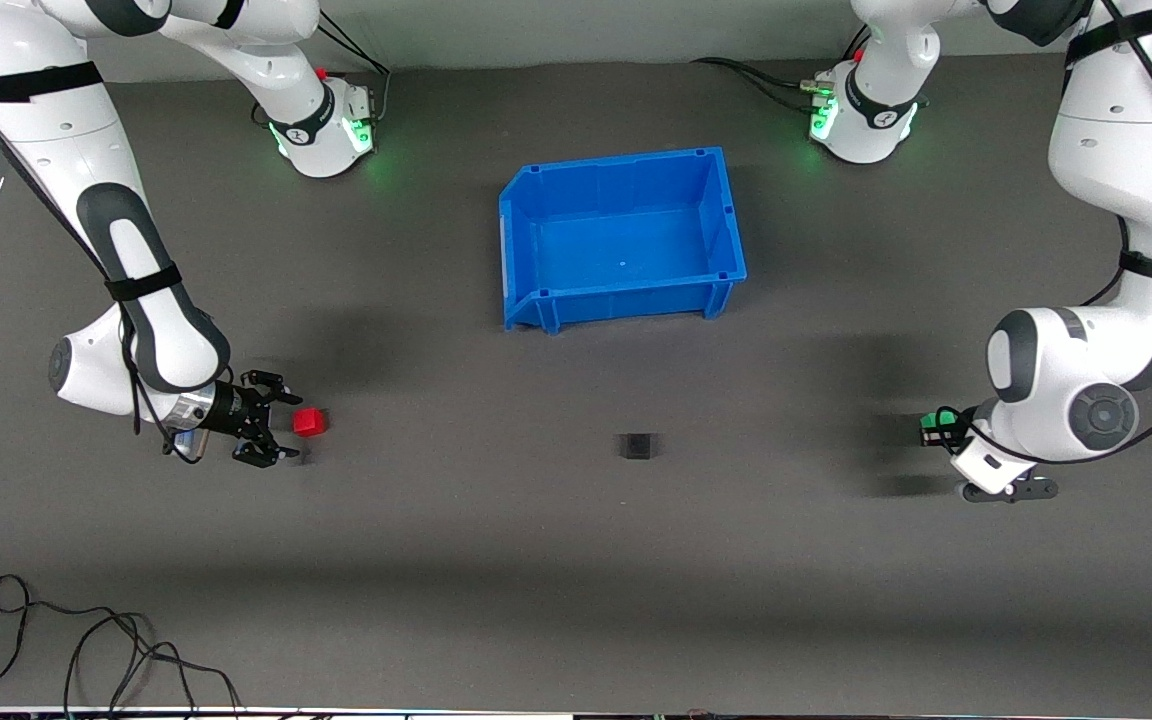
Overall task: Attach green and red cubes to black cube
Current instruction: 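Lower both grippers and close them on the green and red cubes, then carry the red cube with the right gripper while the left gripper carries the green cube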
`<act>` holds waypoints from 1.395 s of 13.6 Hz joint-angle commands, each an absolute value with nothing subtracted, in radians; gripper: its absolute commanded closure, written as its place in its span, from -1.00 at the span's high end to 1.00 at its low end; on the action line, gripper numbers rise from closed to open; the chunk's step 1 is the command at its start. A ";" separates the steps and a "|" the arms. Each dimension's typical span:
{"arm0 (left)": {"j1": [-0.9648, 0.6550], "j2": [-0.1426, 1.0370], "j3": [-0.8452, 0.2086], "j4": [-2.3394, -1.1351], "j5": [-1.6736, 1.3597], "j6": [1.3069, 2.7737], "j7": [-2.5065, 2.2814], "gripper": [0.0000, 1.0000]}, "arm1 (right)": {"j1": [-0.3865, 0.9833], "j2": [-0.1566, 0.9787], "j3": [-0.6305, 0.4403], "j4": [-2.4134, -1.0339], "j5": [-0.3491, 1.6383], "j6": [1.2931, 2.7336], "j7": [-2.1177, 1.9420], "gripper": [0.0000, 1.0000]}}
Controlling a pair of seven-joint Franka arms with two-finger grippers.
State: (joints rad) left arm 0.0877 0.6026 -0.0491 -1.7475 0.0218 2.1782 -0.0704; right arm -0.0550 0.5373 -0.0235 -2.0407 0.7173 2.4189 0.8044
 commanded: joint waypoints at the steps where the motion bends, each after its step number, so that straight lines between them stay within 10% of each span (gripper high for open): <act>1: 0.065 0.571 -0.049 -1.593 -0.012 1.978 -0.150 -0.92 | -0.037 0.555 -0.026 -2.020 0.767 2.431 0.782 0.65; 4: 0.025 0.560 -0.051 -1.479 -0.017 1.879 -0.374 -0.97 | -0.034 0.552 -0.026 -2.020 0.770 2.427 0.782 -0.32; 6: -0.021 0.560 -0.051 -1.465 -0.006 1.881 -0.529 -1.00 | -0.031 0.551 -0.026 -2.016 0.770 2.422 0.787 -0.58; 19: -0.081 0.589 -0.057 -1.445 -0.048 1.899 -1.023 -0.97 | 0.231 0.515 -0.032 -1.839 0.756 2.342 1.224 -0.61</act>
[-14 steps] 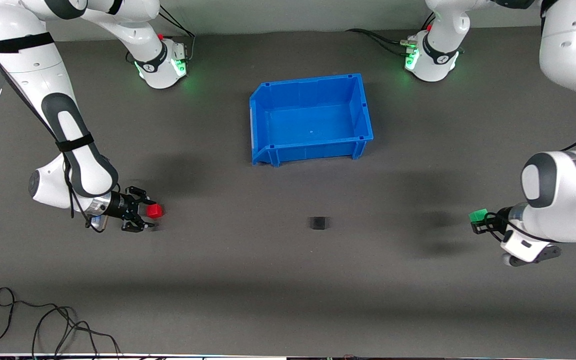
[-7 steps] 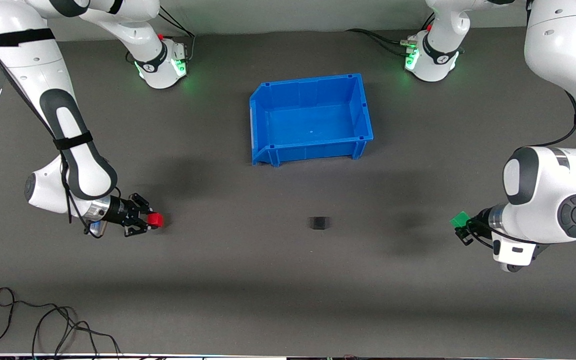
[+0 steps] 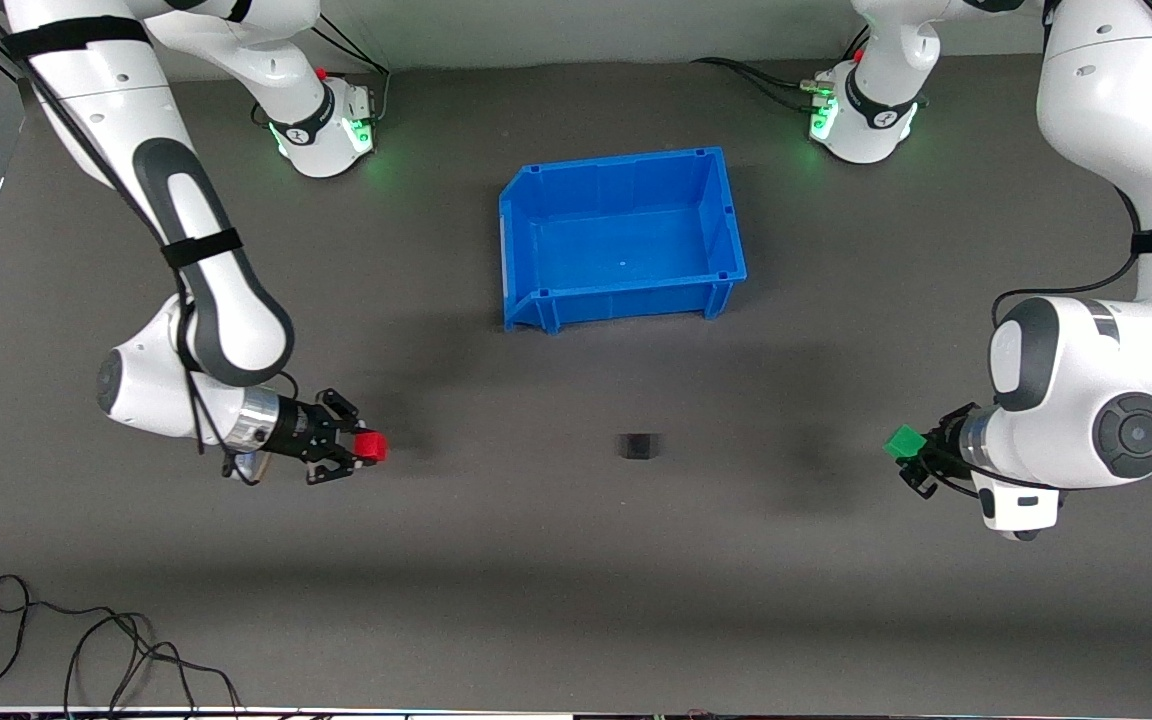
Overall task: Attach green and red cubes to black cube
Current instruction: 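Carry the red cube with the right gripper while the left gripper carries the green cube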
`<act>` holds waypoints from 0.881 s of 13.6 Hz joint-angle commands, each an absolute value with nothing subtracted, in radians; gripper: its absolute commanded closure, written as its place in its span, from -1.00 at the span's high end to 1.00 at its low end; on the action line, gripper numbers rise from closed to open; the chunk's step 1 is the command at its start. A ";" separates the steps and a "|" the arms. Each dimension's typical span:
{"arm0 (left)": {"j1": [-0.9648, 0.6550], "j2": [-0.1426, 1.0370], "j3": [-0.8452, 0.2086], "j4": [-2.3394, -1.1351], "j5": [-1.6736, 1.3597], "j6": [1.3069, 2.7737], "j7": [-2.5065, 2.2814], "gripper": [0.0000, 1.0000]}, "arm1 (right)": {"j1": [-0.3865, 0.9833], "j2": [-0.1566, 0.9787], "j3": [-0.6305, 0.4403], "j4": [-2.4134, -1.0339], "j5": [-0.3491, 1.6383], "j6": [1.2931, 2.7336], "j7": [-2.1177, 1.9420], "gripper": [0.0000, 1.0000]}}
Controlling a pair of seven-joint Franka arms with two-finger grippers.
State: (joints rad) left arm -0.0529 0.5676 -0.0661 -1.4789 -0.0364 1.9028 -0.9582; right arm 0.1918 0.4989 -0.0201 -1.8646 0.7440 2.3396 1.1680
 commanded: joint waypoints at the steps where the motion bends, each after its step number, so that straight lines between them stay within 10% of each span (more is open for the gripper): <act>1: -0.081 0.594 -0.058 -1.440 -0.049 1.899 -1.063 -0.97 | 0.254 0.521 -0.032 -1.827 0.758 2.353 1.254 -0.61; 12: -0.152 0.617 -0.060 -1.362 -0.051 1.899 -1.418 -0.97 | 0.569 0.725 -0.032 -1.589 0.758 2.554 1.687 -0.60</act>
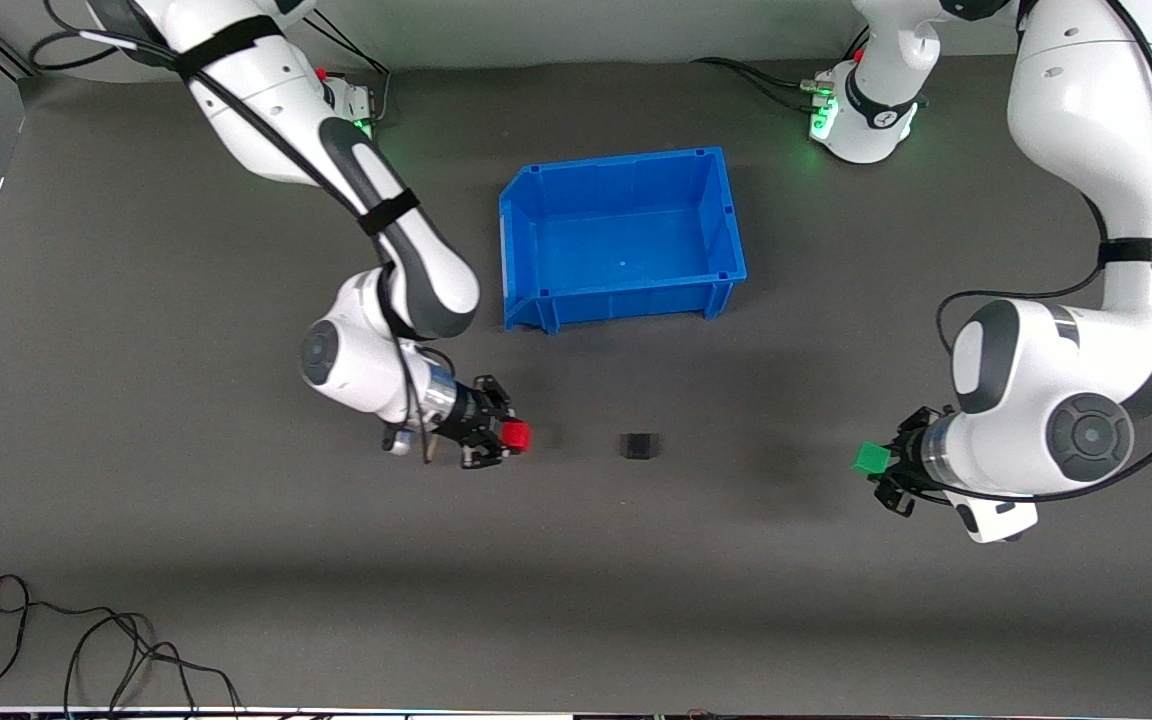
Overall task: Attach green and red cubes to black cube
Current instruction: 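Carry the red cube with the right gripper while the left gripper carries the green cube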
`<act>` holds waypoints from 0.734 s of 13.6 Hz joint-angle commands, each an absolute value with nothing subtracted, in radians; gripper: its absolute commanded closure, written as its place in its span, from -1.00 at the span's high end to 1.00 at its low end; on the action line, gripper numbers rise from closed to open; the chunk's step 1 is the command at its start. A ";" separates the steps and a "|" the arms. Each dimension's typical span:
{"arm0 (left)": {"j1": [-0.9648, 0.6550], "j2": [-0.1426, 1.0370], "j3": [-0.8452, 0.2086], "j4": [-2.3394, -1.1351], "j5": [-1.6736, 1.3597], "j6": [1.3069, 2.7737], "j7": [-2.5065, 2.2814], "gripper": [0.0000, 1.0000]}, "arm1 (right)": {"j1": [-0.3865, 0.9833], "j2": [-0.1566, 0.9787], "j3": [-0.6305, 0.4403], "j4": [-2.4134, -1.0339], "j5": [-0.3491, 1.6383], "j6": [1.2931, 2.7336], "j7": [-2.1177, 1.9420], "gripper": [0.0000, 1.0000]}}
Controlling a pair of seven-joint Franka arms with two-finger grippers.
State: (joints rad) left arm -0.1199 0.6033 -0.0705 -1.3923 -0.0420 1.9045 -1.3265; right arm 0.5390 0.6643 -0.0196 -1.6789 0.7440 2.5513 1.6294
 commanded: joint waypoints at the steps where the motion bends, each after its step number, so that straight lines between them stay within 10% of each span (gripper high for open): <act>1: -0.164 0.630 -0.058 -1.362 -0.052 1.901 -1.461 -0.97 | 0.580 0.739 -0.034 -1.569 0.756 2.554 1.709 -0.60; 10: -0.353 0.782 -0.058 -1.376 -0.121 2.166 -1.877 -0.97 | 0.657 0.890 -0.034 -1.436 0.758 2.657 1.805 -0.61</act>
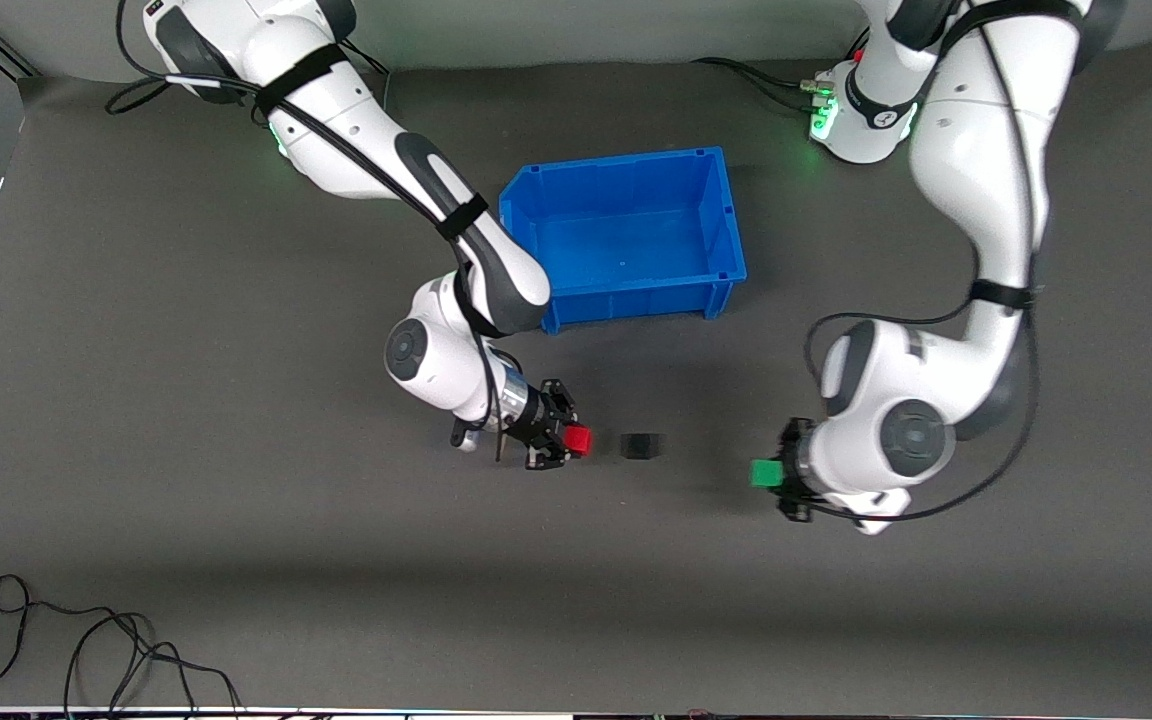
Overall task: Attach green and red cubes to black cube
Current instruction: 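Carry the red cube with the right gripper while the left gripper carries the green cube, then press the red and green cubes against the black cube with both grippers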
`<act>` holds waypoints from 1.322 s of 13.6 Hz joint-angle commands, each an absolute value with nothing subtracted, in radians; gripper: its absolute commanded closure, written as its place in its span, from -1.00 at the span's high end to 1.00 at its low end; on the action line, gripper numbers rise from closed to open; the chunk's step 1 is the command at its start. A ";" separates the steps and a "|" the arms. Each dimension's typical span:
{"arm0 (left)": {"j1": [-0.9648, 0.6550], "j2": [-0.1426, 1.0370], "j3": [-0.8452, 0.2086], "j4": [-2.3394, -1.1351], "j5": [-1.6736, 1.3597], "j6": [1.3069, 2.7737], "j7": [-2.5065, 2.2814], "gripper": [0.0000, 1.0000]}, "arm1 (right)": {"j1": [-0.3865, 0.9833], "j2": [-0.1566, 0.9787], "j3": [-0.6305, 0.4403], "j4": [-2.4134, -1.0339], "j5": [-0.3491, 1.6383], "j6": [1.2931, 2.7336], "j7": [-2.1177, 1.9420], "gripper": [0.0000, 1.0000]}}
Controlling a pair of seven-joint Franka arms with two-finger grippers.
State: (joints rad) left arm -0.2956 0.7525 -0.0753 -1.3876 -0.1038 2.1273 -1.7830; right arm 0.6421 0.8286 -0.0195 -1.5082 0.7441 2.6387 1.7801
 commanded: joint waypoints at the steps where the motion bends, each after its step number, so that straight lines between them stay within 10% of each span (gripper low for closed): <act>1: -0.374 0.781 -0.058 -1.400 -0.121 2.207 -1.919 -0.97 | 0.666 0.905 -0.034 -1.421 0.758 2.660 1.805 -0.61; 18: -0.491 0.778 -0.058 -1.595 -0.121 2.477 -2.102 -0.95 | 0.707 1.020 -0.034 -1.290 0.650 2.660 1.804 -0.60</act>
State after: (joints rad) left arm -0.4677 0.7984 -0.0750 -1.5661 -0.1087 2.4658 -2.0802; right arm 0.6947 0.9847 -0.0219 -1.3444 0.6770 2.6511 1.7819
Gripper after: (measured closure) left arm 0.604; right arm 0.599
